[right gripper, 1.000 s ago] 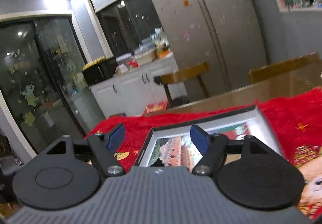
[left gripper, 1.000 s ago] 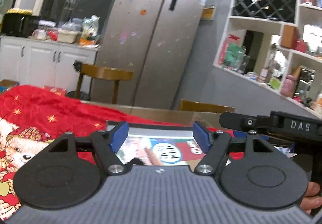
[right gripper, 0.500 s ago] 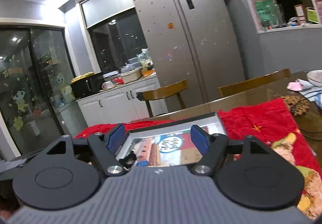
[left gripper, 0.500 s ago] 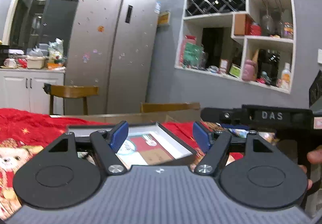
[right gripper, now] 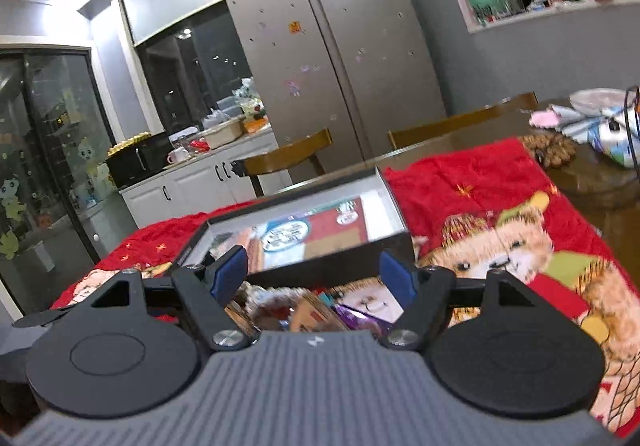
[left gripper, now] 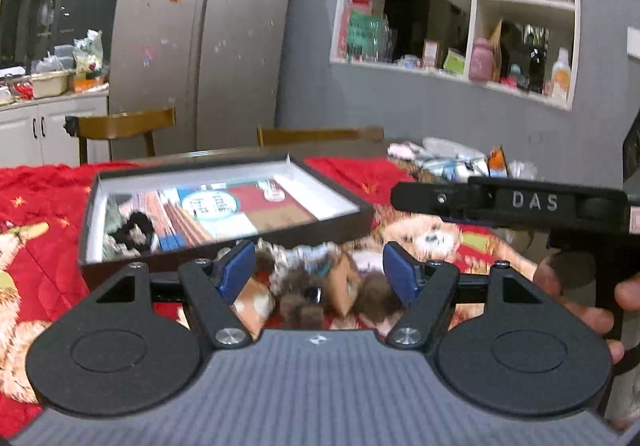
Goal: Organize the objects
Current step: 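Move both tools back from the box to the pile of hair accessories, then grasp a brown pom-pom tie with the left tool while the right tool grasps a pom-pom clip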
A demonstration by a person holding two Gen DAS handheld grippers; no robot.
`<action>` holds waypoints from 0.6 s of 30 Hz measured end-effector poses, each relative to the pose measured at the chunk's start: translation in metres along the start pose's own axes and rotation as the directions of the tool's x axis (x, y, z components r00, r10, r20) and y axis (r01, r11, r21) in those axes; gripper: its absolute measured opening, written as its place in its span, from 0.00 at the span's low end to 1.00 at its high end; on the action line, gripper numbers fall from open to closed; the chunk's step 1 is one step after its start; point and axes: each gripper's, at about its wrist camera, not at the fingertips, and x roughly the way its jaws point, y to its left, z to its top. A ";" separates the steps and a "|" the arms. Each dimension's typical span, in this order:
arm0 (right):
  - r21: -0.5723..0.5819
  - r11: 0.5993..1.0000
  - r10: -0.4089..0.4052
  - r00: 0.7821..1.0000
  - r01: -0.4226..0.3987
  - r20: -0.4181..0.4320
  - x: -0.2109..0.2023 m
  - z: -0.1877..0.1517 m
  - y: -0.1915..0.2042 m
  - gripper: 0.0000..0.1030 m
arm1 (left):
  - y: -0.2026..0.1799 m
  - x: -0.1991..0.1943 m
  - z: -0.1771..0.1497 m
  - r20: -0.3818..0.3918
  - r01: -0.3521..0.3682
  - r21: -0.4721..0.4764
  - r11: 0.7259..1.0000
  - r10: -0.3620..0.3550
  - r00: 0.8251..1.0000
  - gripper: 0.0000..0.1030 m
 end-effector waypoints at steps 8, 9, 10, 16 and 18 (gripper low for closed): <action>0.021 1.000 0.010 0.993 -0.007 -0.118 0.019 -0.020 -0.010 0.80 | -0.002 0.028 -0.017 -0.069 -0.005 0.029 1.000 0.007 0.998 0.72; 0.010 1.000 0.007 0.992 -0.006 -0.126 0.019 -0.022 -0.010 0.80 | -0.001 0.030 -0.018 -0.070 -0.003 0.030 1.000 0.006 0.997 0.72; 0.007 1.000 0.008 0.991 -0.007 -0.133 0.019 -0.024 -0.010 0.80 | -0.001 0.032 -0.019 -0.073 -0.004 0.034 0.999 0.006 0.997 0.72; 0.007 1.000 0.028 0.984 -0.027 -0.174 0.023 -0.028 -0.011 0.80 | -0.001 0.048 -0.025 -0.102 -0.023 0.040 0.999 0.027 0.994 0.70; 0.005 1.000 0.031 0.981 -0.031 -0.189 0.025 -0.028 -0.011 0.80 | -0.002 0.051 -0.026 -0.117 -0.032 0.044 0.999 0.037 0.992 0.68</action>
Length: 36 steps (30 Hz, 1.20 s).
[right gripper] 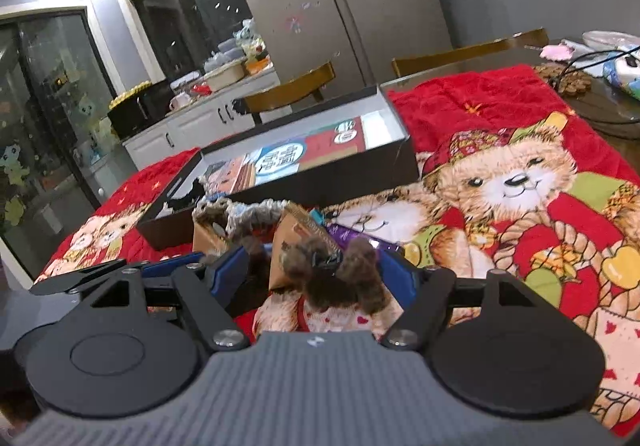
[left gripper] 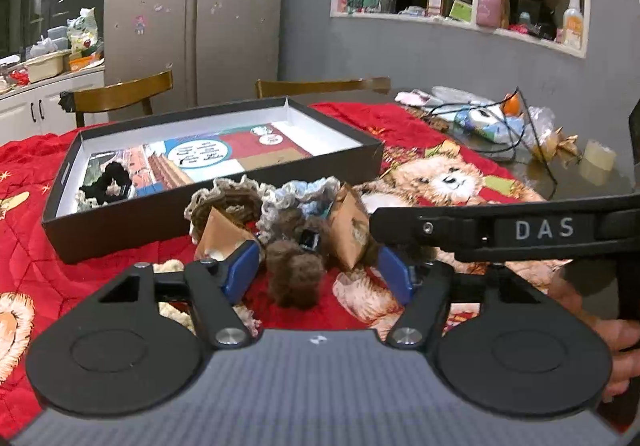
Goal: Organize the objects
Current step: 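Grasp a brown pom-pom tie with the left tool while the right tool grasps a pom-pom clip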
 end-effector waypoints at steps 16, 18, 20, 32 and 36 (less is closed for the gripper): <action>0.018 0.999 -0.041 0.999 0.041 -0.033 0.010 -0.003 -0.005 0.75 | 0.013 0.023 0.002 -0.094 -0.086 -0.056 0.995 0.080 0.992 0.47; 0.016 0.999 -0.044 0.999 0.044 -0.022 0.010 -0.004 -0.004 0.72 | 0.017 0.024 0.001 -0.100 -0.083 -0.080 0.993 0.075 0.992 0.45; 0.011 0.999 -0.052 0.998 0.052 -0.026 0.011 -0.004 -0.004 0.64 | 0.018 0.022 0.000 -0.087 -0.076 -0.088 0.993 0.069 0.994 0.41; -0.007 0.994 -0.112 0.993 0.112 -0.029 0.015 -0.005 -0.002 0.45 | 0.015 0.020 -0.001 -0.079 -0.091 -0.080 0.993 0.085 0.993 0.30; -0.001 0.993 -0.118 0.993 0.118 -0.018 0.013 -0.005 -0.002 0.42 | 0.017 0.017 -0.001 -0.067 -0.070 -0.095 0.993 0.064 0.996 0.30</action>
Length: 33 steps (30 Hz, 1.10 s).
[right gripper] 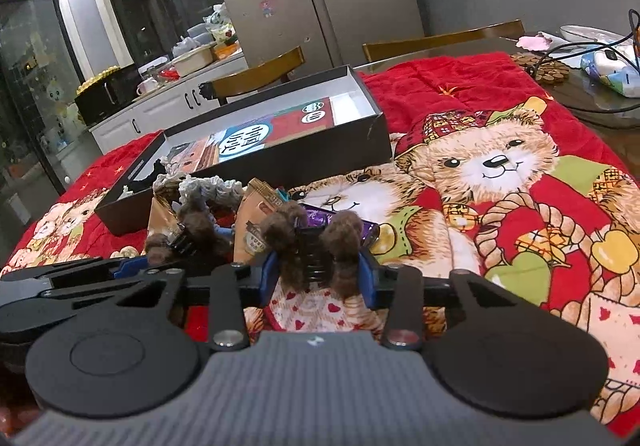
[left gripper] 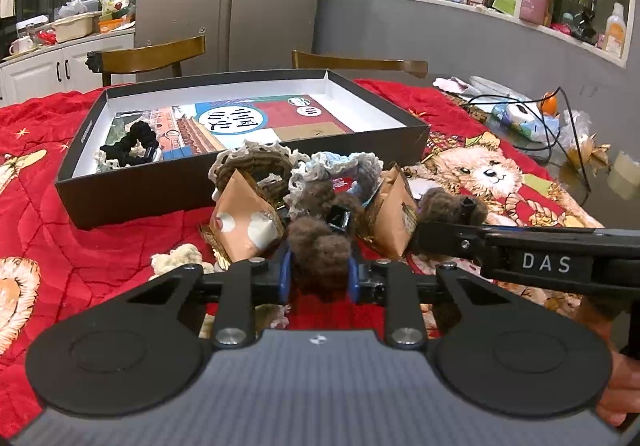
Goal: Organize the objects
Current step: 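Grasp a brown pom-pom tie with the left tool while the right tool grasps a pom-pom clip, then carry the pom-pom tie with the left tool while the right tool carries its clip into the box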
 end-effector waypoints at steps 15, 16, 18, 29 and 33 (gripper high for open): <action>0.005 1.000 -0.004 0.998 0.004 0.066 -0.010 0.000 -0.001 0.41 | -0.003 -0.007 -0.001 0.037 -0.001 0.018 1.000 0.001 0.999 0.30; 0.007 1.000 -0.005 0.998 0.004 0.069 -0.010 0.000 -0.001 0.41 | -0.003 -0.008 -0.002 0.041 -0.002 0.019 1.000 0.001 0.999 0.30; 0.010 1.000 -0.003 0.997 0.003 0.077 -0.011 0.000 -0.001 0.41 | -0.003 -0.009 -0.002 0.049 0.000 0.019 1.000 -0.001 0.999 0.30; -0.032 0.999 -0.003 0.978 0.010 0.208 -0.026 0.000 0.007 0.41 | -0.005 -0.022 -0.005 0.121 0.004 0.030 1.000 -0.008 0.993 0.30; -0.052 0.998 -0.010 0.968 0.023 0.250 -0.030 0.002 0.012 0.41 | -0.005 -0.032 -0.006 0.172 -0.001 0.028 1.000 -0.004 0.985 0.30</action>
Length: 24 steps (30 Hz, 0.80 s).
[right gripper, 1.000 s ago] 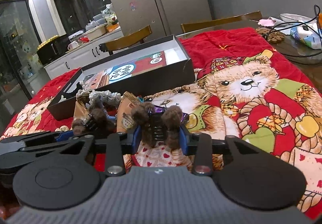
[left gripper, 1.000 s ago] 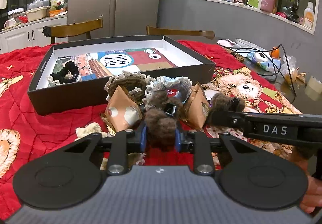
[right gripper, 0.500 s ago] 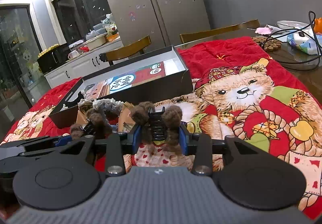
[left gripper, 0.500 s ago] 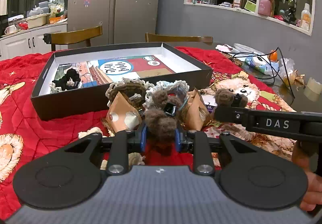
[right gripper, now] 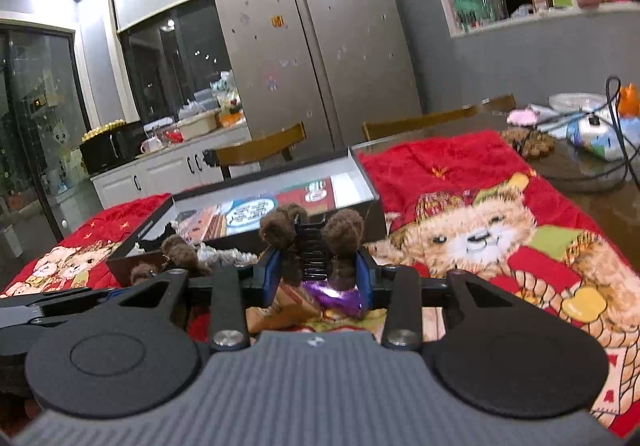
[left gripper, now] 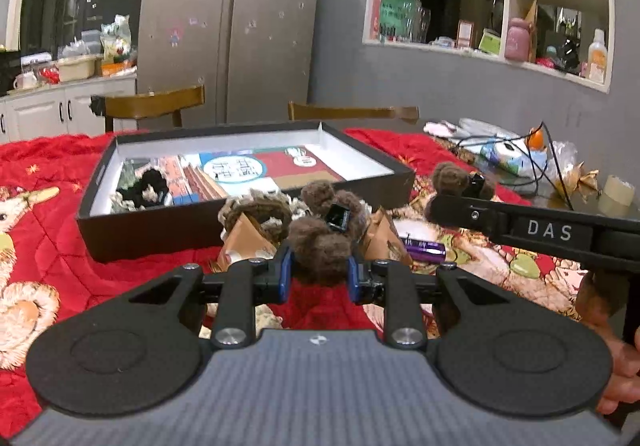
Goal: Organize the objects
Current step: 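Carry the pom-pom tie with the left tool while the right tool carries its clip into the box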
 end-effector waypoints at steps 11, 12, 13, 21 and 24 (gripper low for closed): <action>0.024 0.999 0.029 1.000 -0.029 0.010 -0.001 0.022 0.007 0.41 | -0.002 -0.027 0.008 0.152 -0.084 0.042 0.996 0.077 0.985 0.30; 0.022 0.999 0.032 0.999 -0.032 0.014 -0.002 0.026 0.008 0.41 | -0.001 -0.027 0.011 0.151 -0.086 0.030 0.996 0.080 0.985 0.30; 0.017 0.999 0.034 0.999 -0.035 0.018 -0.002 0.031 0.010 0.41 | 0.002 -0.027 0.014 0.150 -0.090 0.017 0.996 0.086 0.985 0.30; -0.067 0.996 0.059 0.996 -0.055 0.063 -0.001 0.067 0.040 0.41 | 0.025 -0.030 0.051 0.168 -0.176 -0.061 0.983 0.184 0.969 0.30; -0.089 0.993 0.080 0.994 -0.073 0.074 0.003 0.079 0.052 0.41 | 0.037 -0.034 0.067 0.182 -0.183 -0.102 0.978 0.199 0.963 0.30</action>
